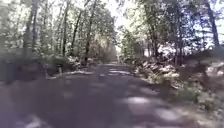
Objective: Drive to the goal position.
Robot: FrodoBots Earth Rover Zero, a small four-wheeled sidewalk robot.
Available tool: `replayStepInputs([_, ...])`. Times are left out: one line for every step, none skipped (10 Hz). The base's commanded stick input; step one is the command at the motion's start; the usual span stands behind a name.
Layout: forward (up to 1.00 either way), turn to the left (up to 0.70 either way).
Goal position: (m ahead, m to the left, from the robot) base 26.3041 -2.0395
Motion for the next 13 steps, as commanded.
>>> replayStepInputs([0.45,0.00])
replayStepInputs([0.45,0.00])
replayStepInputs([0.45,0.00])
replayStepInputs([0.45,0.00])
replayStepInputs([0.45,0.00])
replayStepInputs([0.45,0.00])
replayStepInputs([0.45,0.00])
replayStepInputs([0.45,-0.27])
replayStepInputs([0.45,-0.27])
replayStepInputs([0.45,0.00])
replayStepInputs([0.45,0.00])
replayStepInputs([0.45,0.00])
replayStepInputs([0.45,0.00])
